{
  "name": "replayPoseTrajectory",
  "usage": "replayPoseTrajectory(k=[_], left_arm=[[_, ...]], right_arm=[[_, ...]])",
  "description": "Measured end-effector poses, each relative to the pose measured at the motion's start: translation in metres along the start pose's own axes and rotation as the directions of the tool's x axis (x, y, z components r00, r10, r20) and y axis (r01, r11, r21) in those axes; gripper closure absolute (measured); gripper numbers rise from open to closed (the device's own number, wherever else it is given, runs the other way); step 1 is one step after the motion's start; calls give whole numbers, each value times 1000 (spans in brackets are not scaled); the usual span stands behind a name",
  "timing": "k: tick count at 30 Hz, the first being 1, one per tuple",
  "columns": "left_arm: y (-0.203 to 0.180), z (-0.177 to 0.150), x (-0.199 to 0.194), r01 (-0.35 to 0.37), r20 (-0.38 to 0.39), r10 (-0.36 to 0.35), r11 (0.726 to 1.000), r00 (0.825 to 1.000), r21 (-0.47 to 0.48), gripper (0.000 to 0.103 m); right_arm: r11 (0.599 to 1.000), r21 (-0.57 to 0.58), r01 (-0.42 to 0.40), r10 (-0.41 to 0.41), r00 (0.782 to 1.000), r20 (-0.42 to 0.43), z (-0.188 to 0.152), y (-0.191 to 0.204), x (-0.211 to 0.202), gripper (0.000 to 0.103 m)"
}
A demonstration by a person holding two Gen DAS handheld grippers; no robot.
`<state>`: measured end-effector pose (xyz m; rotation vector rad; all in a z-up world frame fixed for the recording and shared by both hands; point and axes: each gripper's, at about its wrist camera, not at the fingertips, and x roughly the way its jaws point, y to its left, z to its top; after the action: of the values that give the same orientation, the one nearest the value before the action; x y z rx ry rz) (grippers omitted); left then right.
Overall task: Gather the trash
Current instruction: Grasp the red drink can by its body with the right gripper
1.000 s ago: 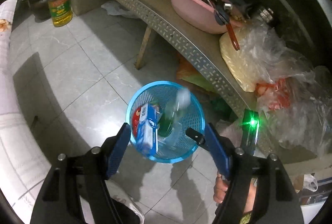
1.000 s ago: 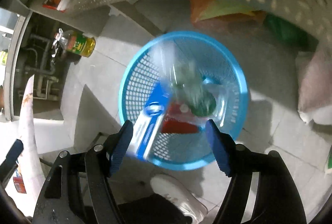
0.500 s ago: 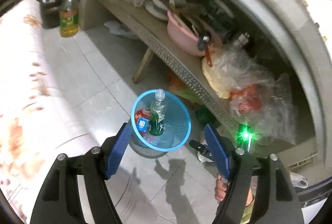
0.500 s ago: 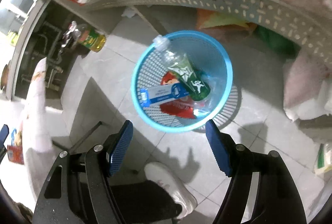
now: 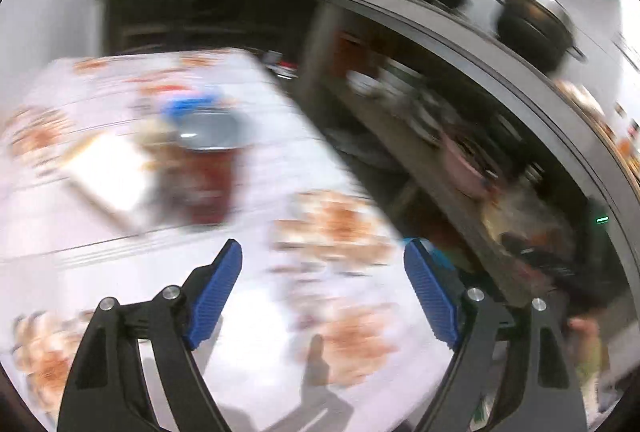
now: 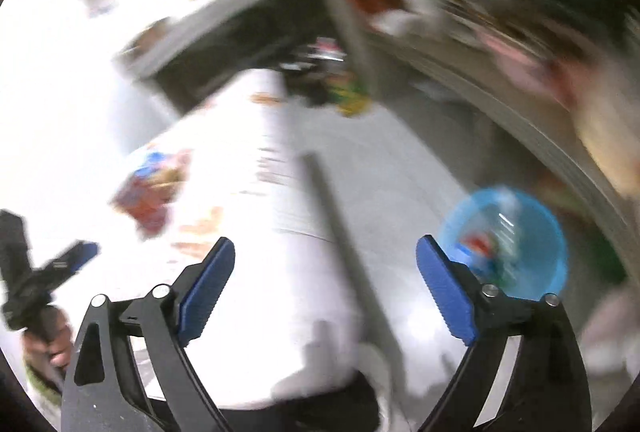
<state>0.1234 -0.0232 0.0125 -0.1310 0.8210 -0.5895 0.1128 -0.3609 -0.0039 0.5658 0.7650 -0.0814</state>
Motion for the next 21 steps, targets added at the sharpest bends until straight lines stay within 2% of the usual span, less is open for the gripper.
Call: replayPoseTrajectory(k=[3,6,8,10,14,17,18,19,21], left_arm=[[50,-4,-18,-75,21,78,991,997,-107,22],[84,-9,-31,-110,39,120,974,992,-199,22],[99,-11,-38,-120,52,134,968,990,-220,22],[109,-13,-42,-122,56,138,967,989,-222,22],[113,-18,-43,-109,56,124,969,991,-219,22],[111,-21,-39,-95,47,108,972,993,-217,22],[110,-23,-39,-91,44,102,973,994,-214,22],[109,-25,-38,-86,42,97,974,994,-208,22],[106,-26,-36,-78,40,87,977,995,-199,22]], right_arm=[[975,-174,-139,138,990,-20,18,77,24,9],[933,-299,-199,189,980,-63,25,136,53,9],[890,-395,-229,213,973,-83,30,180,76,9],[844,-485,-231,211,973,-97,33,218,101,8],[793,-590,-150,106,988,-110,38,262,153,9],[797,-582,-160,69,982,-176,38,270,177,27],[803,-574,-162,64,980,-188,36,269,178,37],[818,-552,-160,57,978,-200,37,265,181,41],[845,-507,-169,70,976,-207,36,261,177,41]])
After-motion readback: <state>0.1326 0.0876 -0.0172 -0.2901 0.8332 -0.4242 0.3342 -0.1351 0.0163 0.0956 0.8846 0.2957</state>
